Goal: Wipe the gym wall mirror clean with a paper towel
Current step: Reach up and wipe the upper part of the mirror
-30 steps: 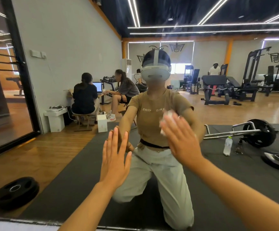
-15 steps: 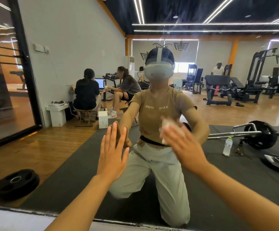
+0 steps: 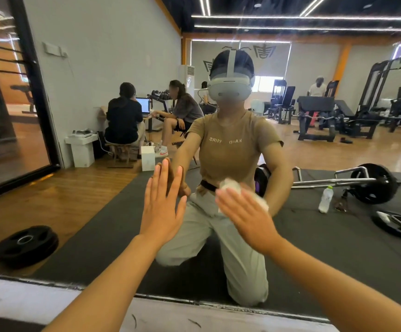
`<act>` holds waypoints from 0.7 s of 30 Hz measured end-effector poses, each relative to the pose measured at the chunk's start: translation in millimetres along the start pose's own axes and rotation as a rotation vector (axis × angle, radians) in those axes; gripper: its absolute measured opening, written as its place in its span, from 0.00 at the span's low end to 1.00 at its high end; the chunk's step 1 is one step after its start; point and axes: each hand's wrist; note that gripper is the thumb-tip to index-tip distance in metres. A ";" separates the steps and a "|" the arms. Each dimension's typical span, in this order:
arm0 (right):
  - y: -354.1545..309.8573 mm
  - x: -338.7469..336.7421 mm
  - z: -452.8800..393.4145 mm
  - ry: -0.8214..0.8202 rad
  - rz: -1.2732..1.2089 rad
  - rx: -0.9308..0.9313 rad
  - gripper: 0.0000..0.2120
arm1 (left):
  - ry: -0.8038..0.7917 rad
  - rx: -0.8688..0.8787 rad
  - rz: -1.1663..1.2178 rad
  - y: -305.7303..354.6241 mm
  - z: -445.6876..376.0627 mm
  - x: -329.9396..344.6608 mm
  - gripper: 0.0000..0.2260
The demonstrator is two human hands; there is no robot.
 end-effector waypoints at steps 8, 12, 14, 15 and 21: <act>-56.2 31.2 96.5 -0.372 0.143 -0.324 0.48 | 0.012 -0.021 0.027 -5.2 24.4 12.7 0.31; -37.5 8.7 56.4 -0.172 -0.015 -0.252 0.32 | 0.001 -0.038 0.010 -18.5 39.4 19.1 0.31; -24.5 -5.2 26.9 -0.106 -0.108 -0.139 0.24 | -0.006 -0.094 0.033 -27.2 46.8 23.1 0.32; -16.1 -11.6 10.3 -0.069 -0.178 -0.036 0.21 | -0.007 -0.124 0.043 -31.6 51.7 25.7 0.33; 11.0 2.2 -29.0 0.053 0.025 0.005 0.24 | -0.048 -0.187 0.056 -46.0 79.6 37.7 0.38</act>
Point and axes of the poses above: each hand's wrist, its own z-axis away from the middle knuckle, its own x-axis out of the palm, y = z × x, and after that the axes turned 3 degrees about z, right-handed
